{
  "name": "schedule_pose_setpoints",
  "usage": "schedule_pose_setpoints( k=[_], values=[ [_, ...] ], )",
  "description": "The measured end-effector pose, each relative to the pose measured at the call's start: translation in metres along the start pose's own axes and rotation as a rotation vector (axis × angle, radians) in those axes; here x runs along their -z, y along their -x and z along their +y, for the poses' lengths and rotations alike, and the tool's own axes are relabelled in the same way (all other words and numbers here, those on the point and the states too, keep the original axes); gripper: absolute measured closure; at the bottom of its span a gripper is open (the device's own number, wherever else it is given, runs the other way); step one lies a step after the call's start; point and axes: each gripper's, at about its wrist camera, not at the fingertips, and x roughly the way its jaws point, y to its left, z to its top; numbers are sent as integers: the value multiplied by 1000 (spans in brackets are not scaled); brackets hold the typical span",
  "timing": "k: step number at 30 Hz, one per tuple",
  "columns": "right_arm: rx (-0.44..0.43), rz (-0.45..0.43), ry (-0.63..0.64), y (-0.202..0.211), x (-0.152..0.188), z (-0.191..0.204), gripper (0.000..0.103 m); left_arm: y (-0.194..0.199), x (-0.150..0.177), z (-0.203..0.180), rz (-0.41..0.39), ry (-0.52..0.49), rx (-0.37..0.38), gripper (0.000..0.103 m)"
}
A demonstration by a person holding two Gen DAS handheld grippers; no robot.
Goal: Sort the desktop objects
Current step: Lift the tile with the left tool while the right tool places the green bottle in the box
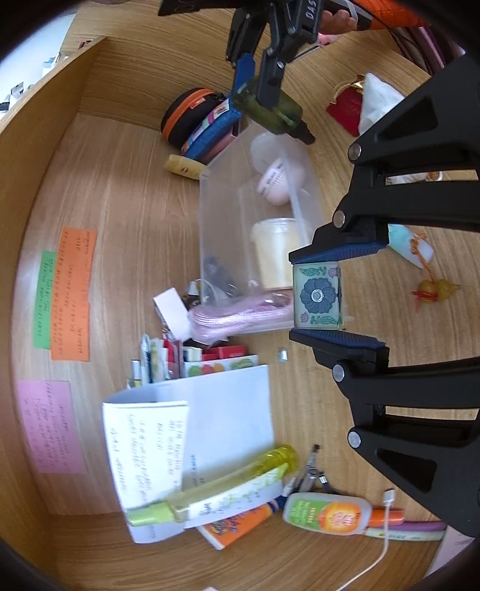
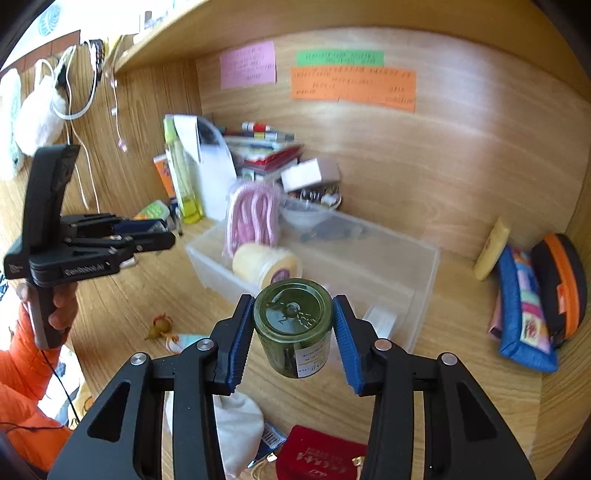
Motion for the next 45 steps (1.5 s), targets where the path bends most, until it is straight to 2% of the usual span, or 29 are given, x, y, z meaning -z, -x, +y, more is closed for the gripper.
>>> schedule_pose_setpoints(
  k=[2,7,18,23,30,33,40,45],
  values=[
    [46,-27,10,6,-5,-1,64,-2,-5,0,-2,0,4,70],
    [77,-41,-15,7,-15,-16,64,-13,-16,4,14,35,41,70],
    [95,-46,-100,-8,-24,-50,64,-34,-25,12,40,64,35,70],
    [99,-48,-108,-16,-30,-57,64,-20,-13,15,53,61,65,70],
    [105,-57,-136,-32,-37,-65,64,-16,17,-11,119,-55,65,70],
    [112,-54,-142,-40,-41,-68,64,-26,29,-22,164,-99,70,70],
    [119,-52,-168,-50,-47,-77,65,-58,47,-31,283,-116,94,70],
    [108,-8,-190,-64,-37,-83,65,-71,52,-31,316,-111,103,70]
  ],
)
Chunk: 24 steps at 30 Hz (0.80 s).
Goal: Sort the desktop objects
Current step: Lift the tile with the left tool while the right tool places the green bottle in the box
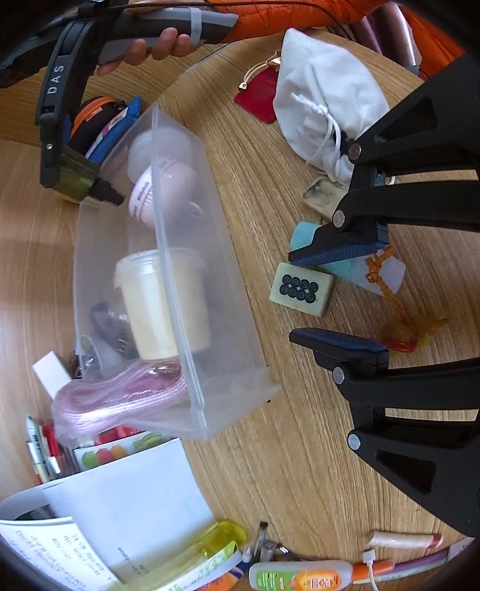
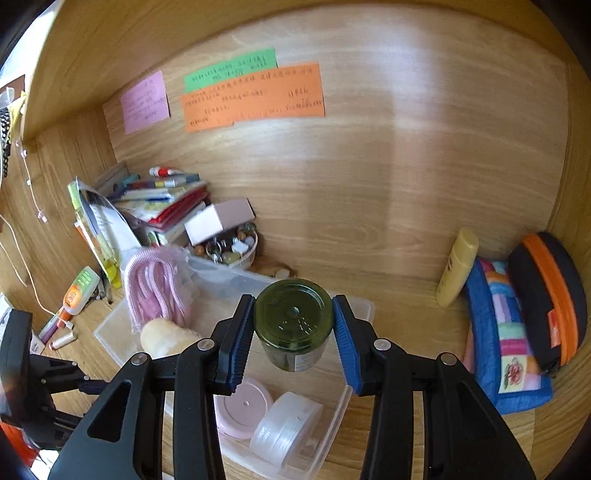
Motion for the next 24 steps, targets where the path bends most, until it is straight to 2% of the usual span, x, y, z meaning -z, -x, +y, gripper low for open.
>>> schedule_pose_setpoints(
  k=[9,11,14,20,24],
  values=[
    [8,72,8,-14,24,-3,65,-11,-2,1,3,2,-18,70],
    [5,84,14,-15,28,-3,65,-11,-3,2,-3,6,-16,79],
    [10,92,26,-16,32,-1,64,-8,-2,4,-11,16,-25,79],
    [20,99,47,-12,38,0,64,17,4,18,-57,67,-32,79],
    [50,102,79,-12,40,6,64,45,0,23,-126,100,-50,79]
  ],
)
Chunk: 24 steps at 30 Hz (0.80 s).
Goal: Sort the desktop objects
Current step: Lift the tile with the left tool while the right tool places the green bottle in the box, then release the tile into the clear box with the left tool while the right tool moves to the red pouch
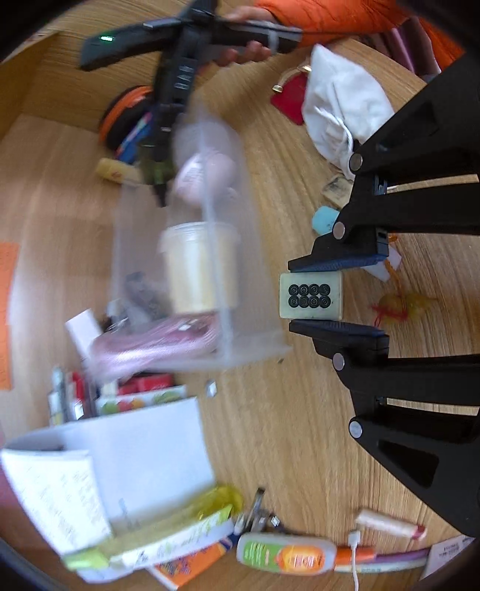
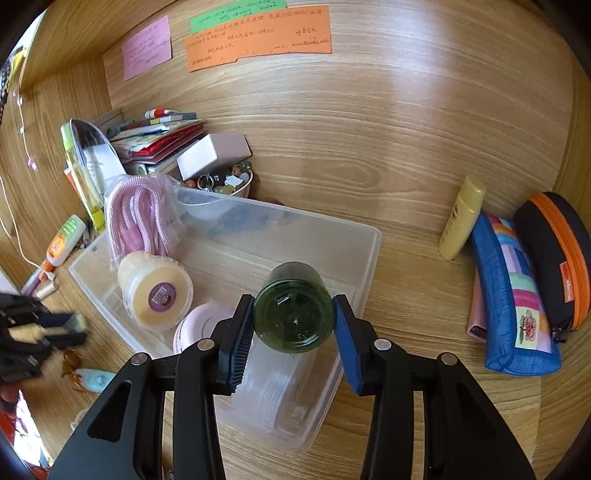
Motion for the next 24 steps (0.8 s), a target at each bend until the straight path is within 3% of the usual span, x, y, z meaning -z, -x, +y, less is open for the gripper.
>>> schedule_pose_setpoints(
  k=[9,11,15,20,24],
  values=[
    [-6,3,9,10,6,7,53,23,-32,14,-100,12,-29,79],
    [-7,-3,15,16,9,9,49,19,-42,16,-100,16,-30,79],
    [23,-18,24,27,16,14,30,7,-52,20,-91,16,-30,79],
    [28,-20,21,44,30,12,30,-2,-56,19,-79,17,-23,79],
    [35,-31,-18,59,44,6,22,-8,-60,17,-75,7,-42,79]
  ],
)
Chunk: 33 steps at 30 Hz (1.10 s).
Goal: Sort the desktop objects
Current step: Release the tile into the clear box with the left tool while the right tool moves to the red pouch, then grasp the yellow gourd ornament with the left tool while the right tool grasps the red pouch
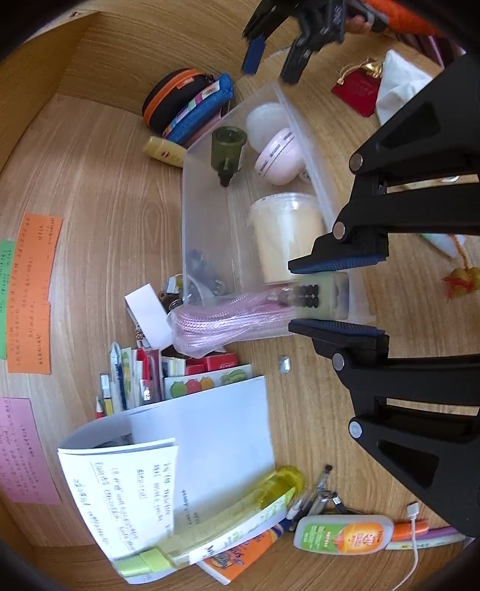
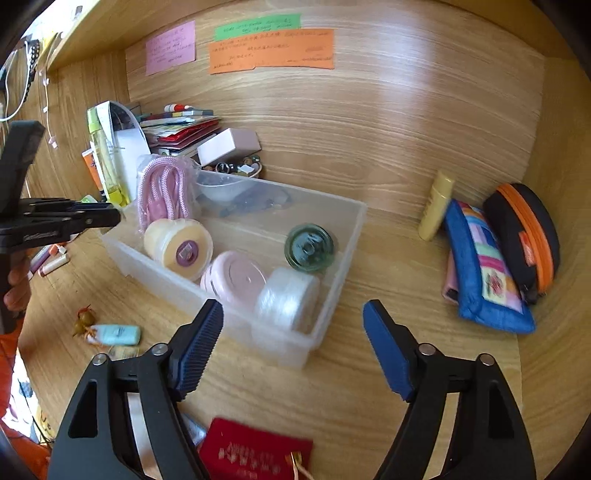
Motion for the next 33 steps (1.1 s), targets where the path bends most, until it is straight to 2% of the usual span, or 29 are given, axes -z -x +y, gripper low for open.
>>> schedule_pose_setpoints(
  k=[11,17,19,21,27,33],
  values=[
    [-15,77,-142,17,55,-18,22,-18,-4,-6,34,-13,-15,79],
    [-30,97,-142,21,74,-9,22,3,8,-7,2,0,-9,79],
    [-59,102,-156,19,80,-7,22,11,13,-8,-11,-4,-9,68],
    [-63,115,-163,15,84,-5,22,19,20,-7,-30,-6,-20,51],
    [-57,130,-152,10,90,5,22,30,42,3,-12,15,-22,47],
    [-12,135,-120,5,95,18,22,23,73,11,58,43,3,47]
  ],
)
